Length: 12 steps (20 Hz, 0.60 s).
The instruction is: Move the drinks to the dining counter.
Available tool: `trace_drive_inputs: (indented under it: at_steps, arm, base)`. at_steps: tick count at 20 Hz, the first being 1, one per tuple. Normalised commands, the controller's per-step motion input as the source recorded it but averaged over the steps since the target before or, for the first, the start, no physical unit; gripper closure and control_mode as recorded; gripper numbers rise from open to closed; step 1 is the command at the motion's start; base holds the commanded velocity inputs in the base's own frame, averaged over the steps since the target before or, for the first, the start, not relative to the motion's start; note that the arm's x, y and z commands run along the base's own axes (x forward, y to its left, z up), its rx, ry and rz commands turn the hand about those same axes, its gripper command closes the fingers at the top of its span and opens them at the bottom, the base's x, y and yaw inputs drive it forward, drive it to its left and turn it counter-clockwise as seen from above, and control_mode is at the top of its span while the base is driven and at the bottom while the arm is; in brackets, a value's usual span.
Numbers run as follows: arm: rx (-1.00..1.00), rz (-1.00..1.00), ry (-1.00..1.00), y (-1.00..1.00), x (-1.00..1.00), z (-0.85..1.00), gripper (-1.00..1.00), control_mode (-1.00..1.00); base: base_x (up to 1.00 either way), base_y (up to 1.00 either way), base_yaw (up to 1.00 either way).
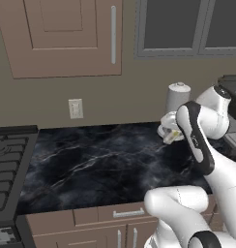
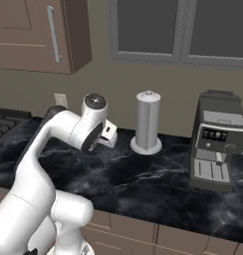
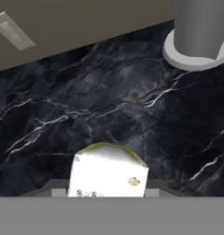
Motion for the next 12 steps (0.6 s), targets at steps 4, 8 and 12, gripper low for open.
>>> trace_drive_inputs:
  at_steps: [4,8,12]
  arm:
    - [-0.08,-0.06,-0.15,0.00,-0.38,0.26,1.00,-1.00]
    - [-0.11,-0.04,-0.24,0.00,-0.34,0.39,1.00,-1.00]
    - [-0.06,-0.03,-0.07,0.06,-0.12,0.48,1.00,-1.00]
  base:
    - [0.00,0.00,0.00]
    - [0.00,0.00,0.00]
    - [0.00,0.00,0.00]
